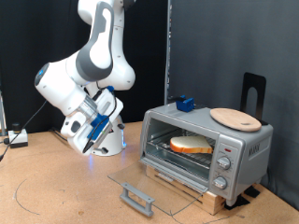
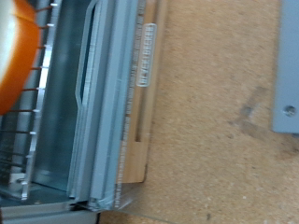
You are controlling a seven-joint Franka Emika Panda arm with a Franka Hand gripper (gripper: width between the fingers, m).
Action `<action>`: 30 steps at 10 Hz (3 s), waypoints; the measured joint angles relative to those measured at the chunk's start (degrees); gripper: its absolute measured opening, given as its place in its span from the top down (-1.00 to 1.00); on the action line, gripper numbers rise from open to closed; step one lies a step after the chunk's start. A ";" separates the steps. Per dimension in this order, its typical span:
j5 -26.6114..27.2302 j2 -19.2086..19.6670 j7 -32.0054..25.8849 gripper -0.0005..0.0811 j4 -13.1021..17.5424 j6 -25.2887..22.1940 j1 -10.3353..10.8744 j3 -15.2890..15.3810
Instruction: Make a piece of toast with the oven
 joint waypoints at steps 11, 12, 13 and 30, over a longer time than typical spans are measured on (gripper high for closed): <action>-13.36 24.40 0.85 -0.99 16.50 0.22 -2.98 -6.00; -13.69 25.67 0.85 -0.99 16.59 -0.50 -2.77 -5.80; -13.80 26.55 0.85 -0.99 16.29 -1.21 -2.37 -5.38; -11.24 17.55 2.56 -0.99 9.02 -19.09 -0.45 -0.46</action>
